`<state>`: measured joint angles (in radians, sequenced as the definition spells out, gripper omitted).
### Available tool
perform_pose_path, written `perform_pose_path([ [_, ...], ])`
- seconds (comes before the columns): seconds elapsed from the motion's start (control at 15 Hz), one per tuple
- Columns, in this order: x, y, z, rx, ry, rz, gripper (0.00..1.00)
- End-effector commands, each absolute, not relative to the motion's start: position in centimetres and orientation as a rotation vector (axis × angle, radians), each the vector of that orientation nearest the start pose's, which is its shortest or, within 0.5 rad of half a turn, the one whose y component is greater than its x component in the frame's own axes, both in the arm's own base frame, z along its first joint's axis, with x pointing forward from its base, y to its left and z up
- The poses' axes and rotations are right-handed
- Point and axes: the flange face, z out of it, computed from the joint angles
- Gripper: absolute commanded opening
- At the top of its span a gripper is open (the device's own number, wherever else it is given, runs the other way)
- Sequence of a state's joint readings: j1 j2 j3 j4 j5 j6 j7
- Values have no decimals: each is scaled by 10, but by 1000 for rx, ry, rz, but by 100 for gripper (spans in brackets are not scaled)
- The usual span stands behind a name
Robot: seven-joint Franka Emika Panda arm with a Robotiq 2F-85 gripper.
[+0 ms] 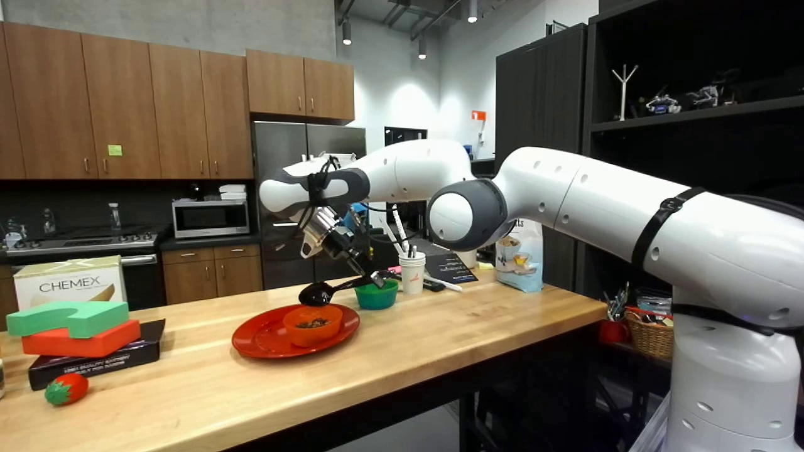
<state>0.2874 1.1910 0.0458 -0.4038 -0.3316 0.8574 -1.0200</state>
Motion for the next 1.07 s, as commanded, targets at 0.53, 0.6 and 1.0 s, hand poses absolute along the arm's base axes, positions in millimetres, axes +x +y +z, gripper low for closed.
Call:
perform_pose_path([
  [0.53,709,197,351,-2621,-1945,1030,1],
  [0.6,709,199,356,-2635,-1946,1025,1],
  [1.0,686,210,391,-2636,-1830,1072,1],
])
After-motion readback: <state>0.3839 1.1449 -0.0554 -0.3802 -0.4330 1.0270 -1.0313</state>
